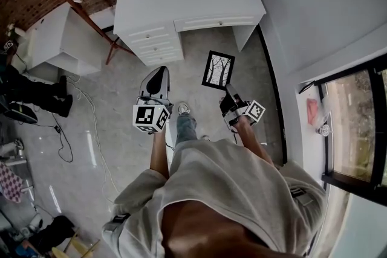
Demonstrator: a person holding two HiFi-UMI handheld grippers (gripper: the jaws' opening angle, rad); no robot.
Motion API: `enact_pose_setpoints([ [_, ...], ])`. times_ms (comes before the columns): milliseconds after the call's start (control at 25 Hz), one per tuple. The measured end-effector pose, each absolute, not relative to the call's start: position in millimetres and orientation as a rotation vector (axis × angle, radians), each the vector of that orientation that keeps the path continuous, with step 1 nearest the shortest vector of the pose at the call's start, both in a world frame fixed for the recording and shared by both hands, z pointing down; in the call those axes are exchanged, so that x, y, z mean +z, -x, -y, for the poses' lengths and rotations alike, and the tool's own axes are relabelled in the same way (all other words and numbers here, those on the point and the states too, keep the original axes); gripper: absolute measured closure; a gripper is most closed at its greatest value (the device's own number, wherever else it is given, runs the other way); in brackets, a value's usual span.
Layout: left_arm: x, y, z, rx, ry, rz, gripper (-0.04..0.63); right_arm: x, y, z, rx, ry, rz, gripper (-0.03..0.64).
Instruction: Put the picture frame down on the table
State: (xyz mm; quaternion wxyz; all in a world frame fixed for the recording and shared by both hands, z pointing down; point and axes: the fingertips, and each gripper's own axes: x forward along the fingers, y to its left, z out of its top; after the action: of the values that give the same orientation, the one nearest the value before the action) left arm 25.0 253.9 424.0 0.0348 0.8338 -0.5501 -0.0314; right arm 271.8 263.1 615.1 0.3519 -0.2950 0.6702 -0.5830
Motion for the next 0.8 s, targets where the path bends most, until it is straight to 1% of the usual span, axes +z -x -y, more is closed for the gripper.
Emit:
enact_pose_setpoints([
  [400,419,12,-149,-0.146,-2.593,1.583,0.578,601,-235,-179,-1.470,0.838,-1.708,0.531],
  [800,407,57,-66,-0.169,-2.619,1.553,0.578,590,-192,-101,-1.437,0.865,-1.704,0.531],
])
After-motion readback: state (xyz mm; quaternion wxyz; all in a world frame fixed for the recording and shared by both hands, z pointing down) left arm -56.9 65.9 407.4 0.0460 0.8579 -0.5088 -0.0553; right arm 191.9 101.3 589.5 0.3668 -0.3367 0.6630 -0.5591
